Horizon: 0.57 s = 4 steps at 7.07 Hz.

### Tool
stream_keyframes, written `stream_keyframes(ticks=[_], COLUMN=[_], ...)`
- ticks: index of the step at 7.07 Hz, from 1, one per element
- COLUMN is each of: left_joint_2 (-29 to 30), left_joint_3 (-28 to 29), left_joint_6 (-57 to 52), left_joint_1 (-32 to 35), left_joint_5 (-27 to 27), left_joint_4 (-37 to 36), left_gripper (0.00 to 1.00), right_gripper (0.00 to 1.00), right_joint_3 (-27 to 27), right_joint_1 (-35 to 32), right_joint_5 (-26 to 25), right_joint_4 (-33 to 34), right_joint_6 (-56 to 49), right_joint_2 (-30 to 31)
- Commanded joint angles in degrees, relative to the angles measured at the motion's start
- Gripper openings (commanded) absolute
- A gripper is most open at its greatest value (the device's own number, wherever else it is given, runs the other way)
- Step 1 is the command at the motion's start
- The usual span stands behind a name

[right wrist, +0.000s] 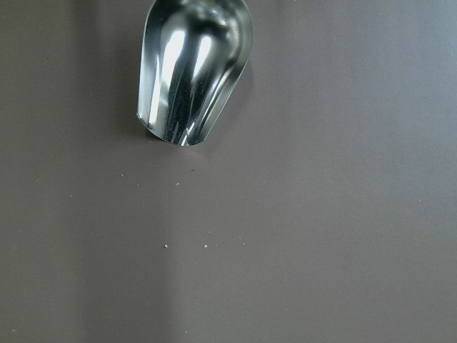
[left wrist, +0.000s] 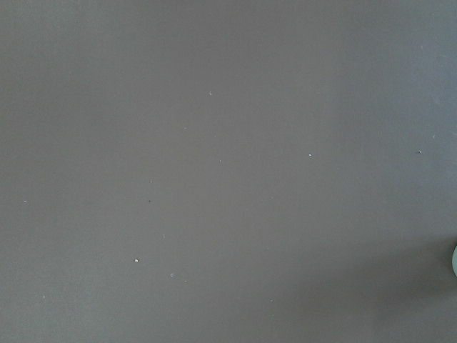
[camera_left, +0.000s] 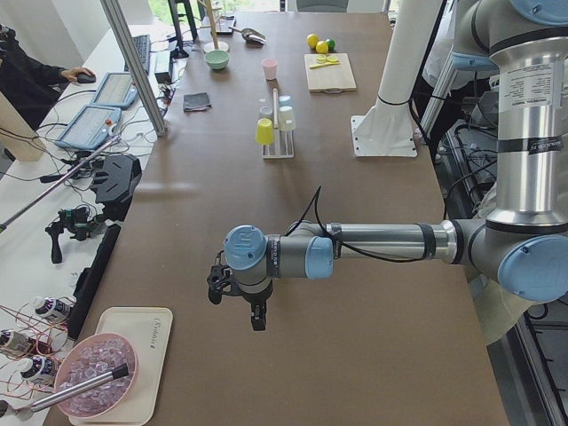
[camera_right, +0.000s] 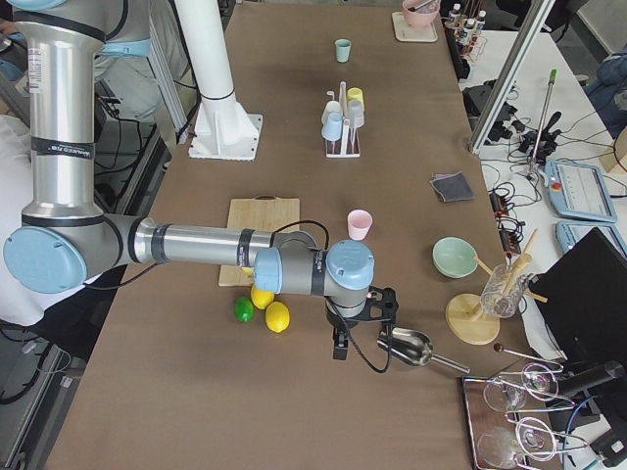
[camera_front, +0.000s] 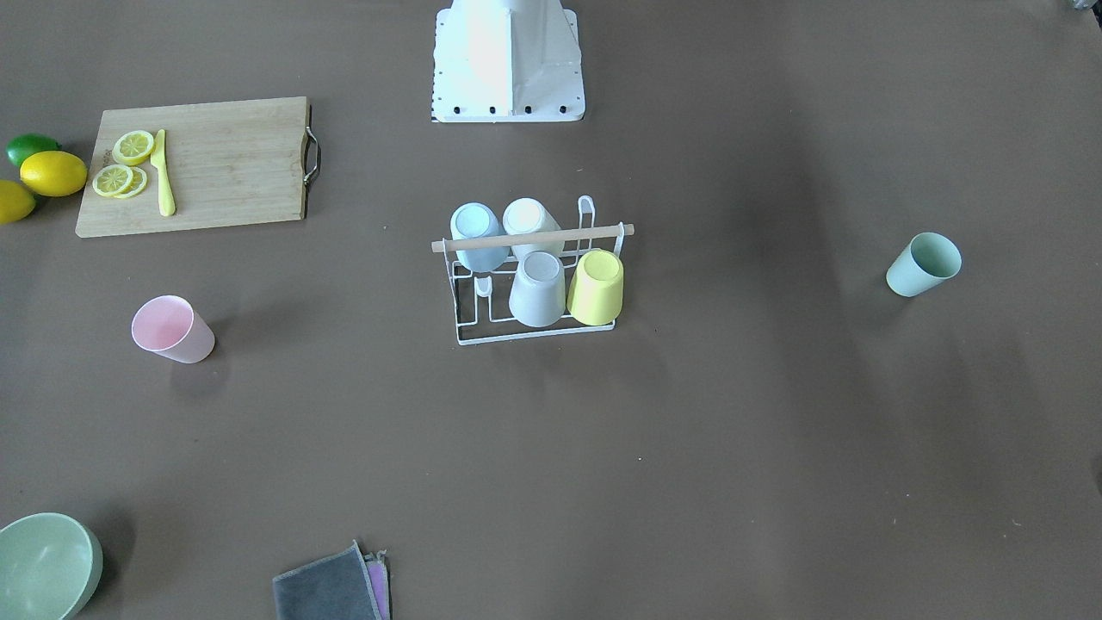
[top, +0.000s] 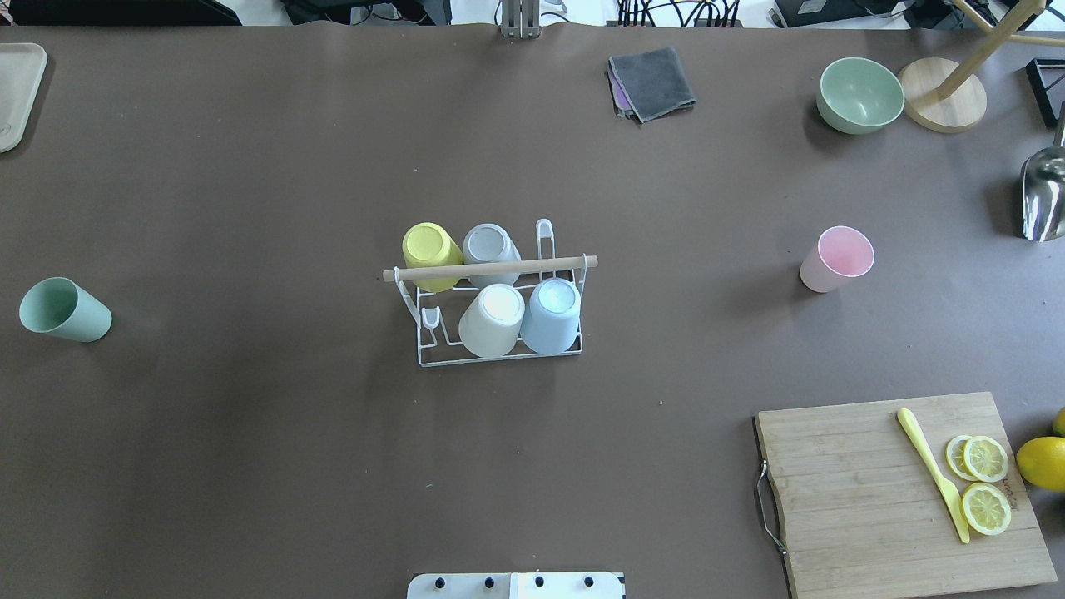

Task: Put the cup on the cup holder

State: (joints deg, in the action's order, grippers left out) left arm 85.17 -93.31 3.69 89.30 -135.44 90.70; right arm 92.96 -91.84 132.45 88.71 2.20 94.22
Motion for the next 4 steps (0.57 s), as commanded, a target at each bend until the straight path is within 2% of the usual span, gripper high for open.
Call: stream_keyframes(ticks=[1,4], left_joint_2=[0.09,0.79], left_joint_3=[-0.38,-0.64], left_joint_6=[0.00,0.00], left_joint_1=[0.00,0.00], left_joint_5=[0.09,1.84], left_joint_4=[0.00,0.09], left_gripper=[0.98,0.98], right_gripper=[1.00,1.00], right_joint_3=[-0.06,-0.59], right_joint_1=[0.00,0.00], right_joint_5=[0.00,-0.27], right_joint_4=[0.05,0.23], right_joint_6=[0.00,0.35], right_joint_2=[0.09,-0.09])
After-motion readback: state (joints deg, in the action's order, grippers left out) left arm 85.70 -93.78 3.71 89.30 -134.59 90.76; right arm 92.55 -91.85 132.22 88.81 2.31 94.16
